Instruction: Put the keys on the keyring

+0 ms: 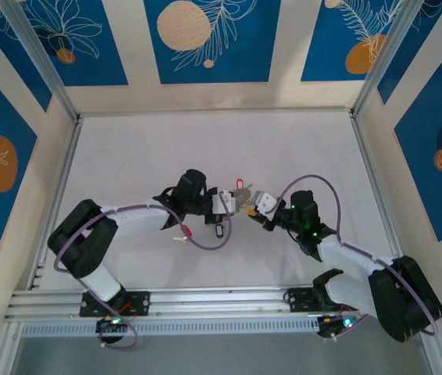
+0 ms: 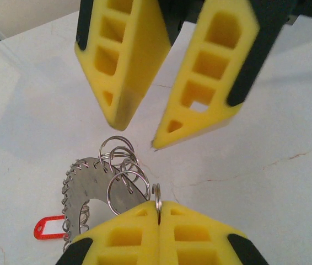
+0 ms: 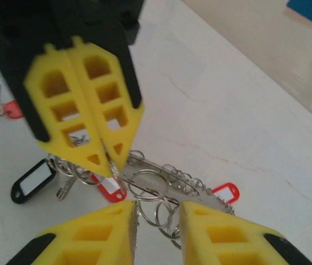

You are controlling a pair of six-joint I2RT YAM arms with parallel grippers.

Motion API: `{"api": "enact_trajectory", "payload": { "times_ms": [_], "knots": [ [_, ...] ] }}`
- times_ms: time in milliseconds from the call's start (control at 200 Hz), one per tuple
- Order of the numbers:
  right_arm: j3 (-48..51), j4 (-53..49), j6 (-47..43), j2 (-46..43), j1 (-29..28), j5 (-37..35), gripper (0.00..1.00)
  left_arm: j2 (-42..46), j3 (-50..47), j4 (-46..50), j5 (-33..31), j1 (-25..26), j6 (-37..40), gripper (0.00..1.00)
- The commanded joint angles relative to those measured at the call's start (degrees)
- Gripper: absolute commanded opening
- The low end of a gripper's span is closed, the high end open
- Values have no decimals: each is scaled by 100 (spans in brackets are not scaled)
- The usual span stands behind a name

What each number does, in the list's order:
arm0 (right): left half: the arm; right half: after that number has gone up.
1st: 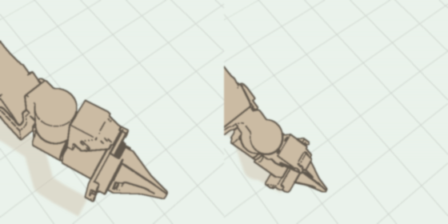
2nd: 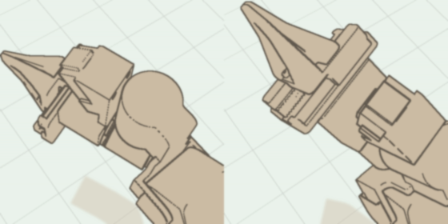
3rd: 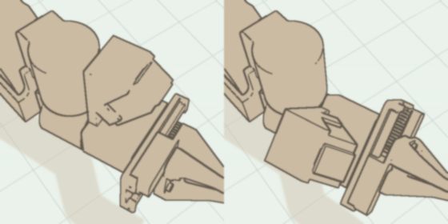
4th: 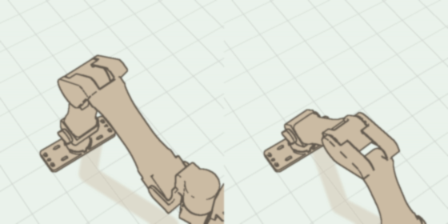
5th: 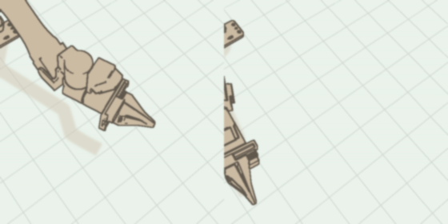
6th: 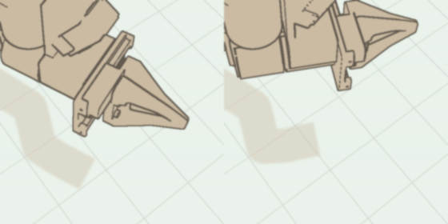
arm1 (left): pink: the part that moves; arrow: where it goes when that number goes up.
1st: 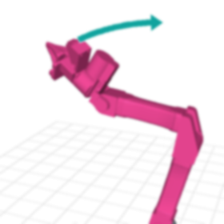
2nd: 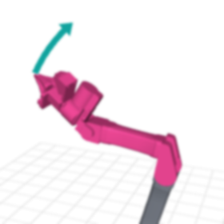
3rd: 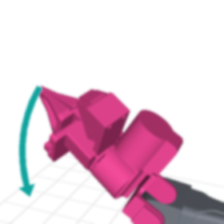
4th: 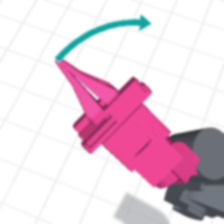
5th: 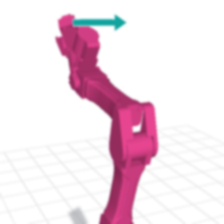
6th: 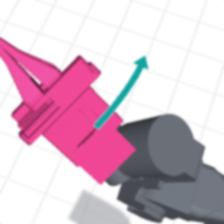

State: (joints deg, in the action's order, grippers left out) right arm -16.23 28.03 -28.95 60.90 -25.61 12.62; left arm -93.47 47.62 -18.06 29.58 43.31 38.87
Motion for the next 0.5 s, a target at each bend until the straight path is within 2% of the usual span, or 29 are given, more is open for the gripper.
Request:
{"api": "enact_trajectory", "payload": {
  "times_ms": [0,145,280,495],
  "knots": [
    [111,-158,-246,-191,21,487,29,-3,134,-158,247,54,-108,0],
    [35,-255,-291,-79,16,915,30,-27,178,-136,330,52,-117,0],
    [-45,-165,-335,164,-1,747,35,21,179,-120,415,50,-44,0],
    [-246,28,-385,537,3,783,35,75,213,-35,552,50,74,0]
  ]
}}
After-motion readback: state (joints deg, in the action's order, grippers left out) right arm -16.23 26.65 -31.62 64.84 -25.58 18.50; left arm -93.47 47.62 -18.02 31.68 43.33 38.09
